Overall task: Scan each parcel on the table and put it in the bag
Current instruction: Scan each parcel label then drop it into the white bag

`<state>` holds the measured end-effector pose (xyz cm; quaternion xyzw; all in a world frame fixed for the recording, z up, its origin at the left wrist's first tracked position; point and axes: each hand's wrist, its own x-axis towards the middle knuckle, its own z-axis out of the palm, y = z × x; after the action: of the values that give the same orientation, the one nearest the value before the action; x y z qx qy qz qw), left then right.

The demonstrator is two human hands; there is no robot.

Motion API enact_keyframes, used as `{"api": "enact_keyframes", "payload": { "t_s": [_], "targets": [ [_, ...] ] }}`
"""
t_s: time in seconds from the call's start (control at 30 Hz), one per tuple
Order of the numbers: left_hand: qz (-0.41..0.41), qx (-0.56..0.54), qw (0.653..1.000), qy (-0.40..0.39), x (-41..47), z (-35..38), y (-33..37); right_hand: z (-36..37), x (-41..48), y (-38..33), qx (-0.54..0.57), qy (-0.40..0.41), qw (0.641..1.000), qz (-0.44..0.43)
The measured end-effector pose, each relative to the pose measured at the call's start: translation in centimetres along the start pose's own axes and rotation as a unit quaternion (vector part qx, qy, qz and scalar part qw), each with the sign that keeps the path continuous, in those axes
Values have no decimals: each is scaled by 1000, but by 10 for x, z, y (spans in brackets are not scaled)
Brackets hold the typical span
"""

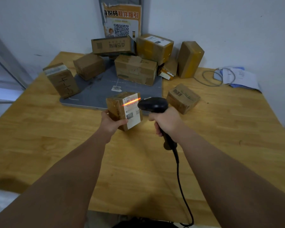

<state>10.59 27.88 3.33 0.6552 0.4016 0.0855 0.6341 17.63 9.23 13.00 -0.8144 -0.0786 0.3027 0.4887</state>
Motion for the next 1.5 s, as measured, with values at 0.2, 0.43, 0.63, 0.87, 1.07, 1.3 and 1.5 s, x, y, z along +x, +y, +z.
{"api": "enact_keyframes", "payload": {
  "t_s": [0.2, 0.43, 0.63, 0.87, 1.07, 1.3, 1.5],
  "targets": [
    [3, 1, 1000, 4, 4, 3, 6, -19, 0, -35, -34, -24, 999, 26],
    [-7, -3, 1000, -2, 4, 6, 8, -24, -3, -40, -56, -36, 997, 31],
    [-9, -2, 1000, -9, 0, 6, 6, -20, -5, -43, -68, -46, 996, 35],
    [-20, -6, 999, -25, -2, -1, -2, -10, -6, -33, -45, -35, 998, 33],
    [-44, -22, 997, -55, -11, -16, -19, 13, -9, -20, -27, -31, 999, 15],
    [-47, -90, 995, 12, -78, -41, -43, 43, -31, 21, 43, -82, 995, -37],
    [-40, -135, 982, 126, -170, -65, -93, 89, -72, 66, 92, -168, 980, -55]
  ]
}}
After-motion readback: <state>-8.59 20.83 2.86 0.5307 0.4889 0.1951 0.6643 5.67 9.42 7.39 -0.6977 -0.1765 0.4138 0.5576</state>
